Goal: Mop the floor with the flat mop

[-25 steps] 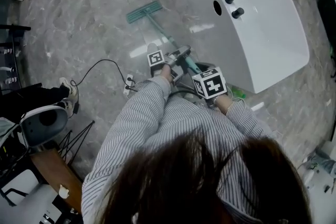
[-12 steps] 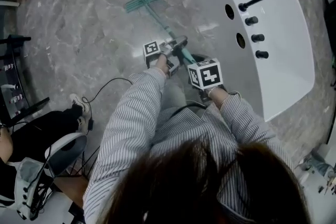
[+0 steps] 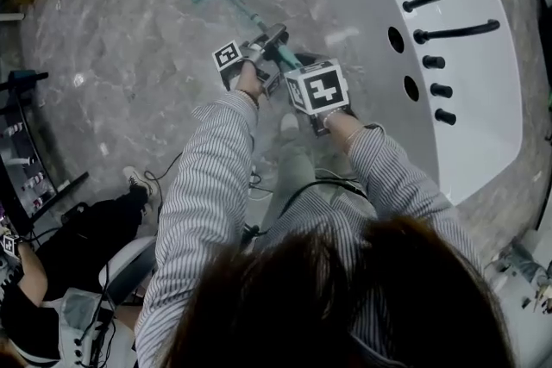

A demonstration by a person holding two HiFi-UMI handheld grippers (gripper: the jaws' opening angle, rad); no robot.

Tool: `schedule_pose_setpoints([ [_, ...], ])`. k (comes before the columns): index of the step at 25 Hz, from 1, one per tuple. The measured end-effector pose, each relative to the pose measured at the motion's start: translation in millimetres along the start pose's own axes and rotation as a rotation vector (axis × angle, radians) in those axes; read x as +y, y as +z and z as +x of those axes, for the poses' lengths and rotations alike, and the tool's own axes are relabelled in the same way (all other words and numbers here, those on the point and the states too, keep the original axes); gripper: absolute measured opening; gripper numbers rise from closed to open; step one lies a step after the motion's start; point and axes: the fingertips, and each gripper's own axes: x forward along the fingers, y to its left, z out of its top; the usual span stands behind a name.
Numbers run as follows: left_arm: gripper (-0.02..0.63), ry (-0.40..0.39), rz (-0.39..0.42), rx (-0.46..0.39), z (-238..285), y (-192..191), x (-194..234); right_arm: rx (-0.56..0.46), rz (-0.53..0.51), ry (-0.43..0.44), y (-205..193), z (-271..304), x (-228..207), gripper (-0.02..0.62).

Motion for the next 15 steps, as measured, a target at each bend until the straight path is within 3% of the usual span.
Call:
schedule_pose_setpoints([
  [6,0.143,-0.037,-0.009,0.042,16.1,8.1,-22.6,-0.061,-0.04,-0.038,28.5,-0.7,-6.1,0.114],
  [15,0.141,-0.038,-0.007,0.045,9.1,-12.4,-7.3,-0.043,-0.076,-0.067,2.9,-11.2,-8.2,0.11],
])
